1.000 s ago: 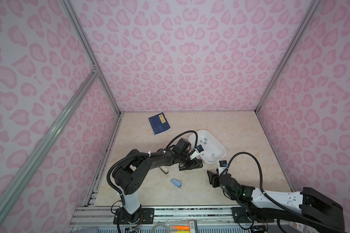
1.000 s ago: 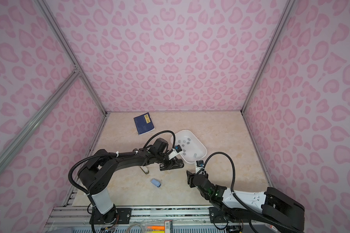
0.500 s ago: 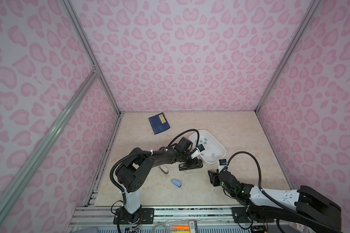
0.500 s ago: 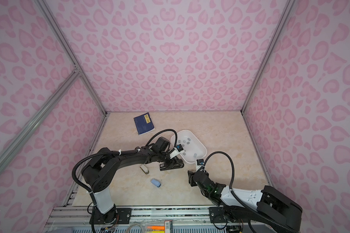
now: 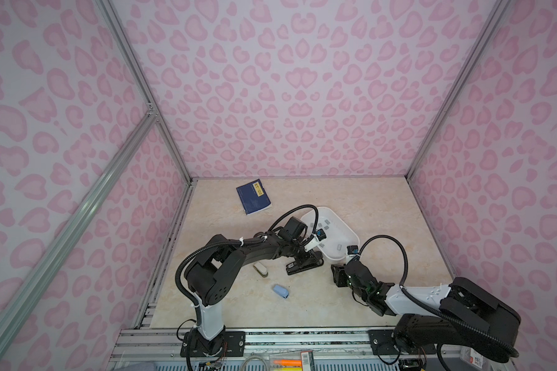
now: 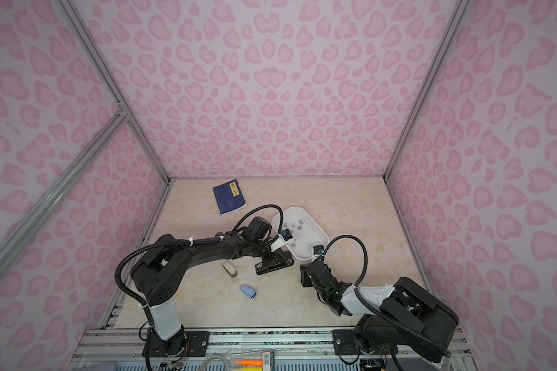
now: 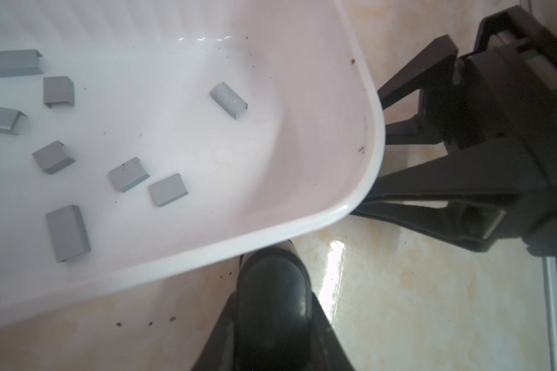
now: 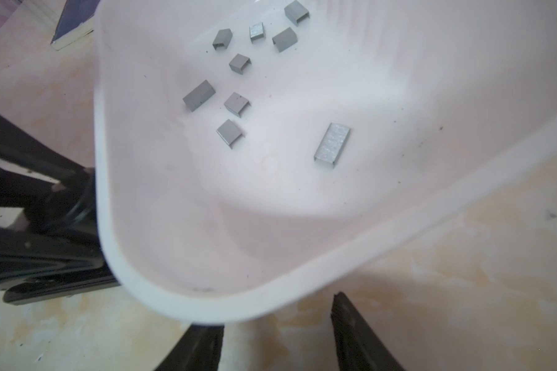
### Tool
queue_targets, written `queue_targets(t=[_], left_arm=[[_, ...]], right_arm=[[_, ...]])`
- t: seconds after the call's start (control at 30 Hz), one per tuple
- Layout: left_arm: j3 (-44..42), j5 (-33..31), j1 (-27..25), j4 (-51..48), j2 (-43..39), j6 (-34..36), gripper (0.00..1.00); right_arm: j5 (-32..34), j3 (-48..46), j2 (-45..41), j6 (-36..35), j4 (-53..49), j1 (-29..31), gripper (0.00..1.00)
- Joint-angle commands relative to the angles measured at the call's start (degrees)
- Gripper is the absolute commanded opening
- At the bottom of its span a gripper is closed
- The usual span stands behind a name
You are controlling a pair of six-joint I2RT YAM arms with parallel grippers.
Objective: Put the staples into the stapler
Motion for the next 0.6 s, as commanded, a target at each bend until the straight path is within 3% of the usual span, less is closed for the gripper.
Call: queue_targets(t=[0.0,0.03,0.13,0.57], left_arm=[[1.2,0.0,-0.1,-1.2,0.9,1.0,0.39],[1.4,-0.2,-0.1,-1.4,1.0,0.9,0.45],[1.6,-0.5,-0.1,-1.7,1.1,1.0,0.51],[2.9,-0.4,-0.1,-2.7,2.6,0.9,0.37]], right_arm=[[-0.9,0.3,0.4,-0.7,1.6,-1.4,0.55],[-0.9,0.3,0.5,-0.8,1.7,-1.6,0.55],[-1.1,0.5,0.7,-0.8,1.8,-1.8,0.55],[0.0,-0.5,-3.8,-0.8,-1.0,-2.2,0.57]])
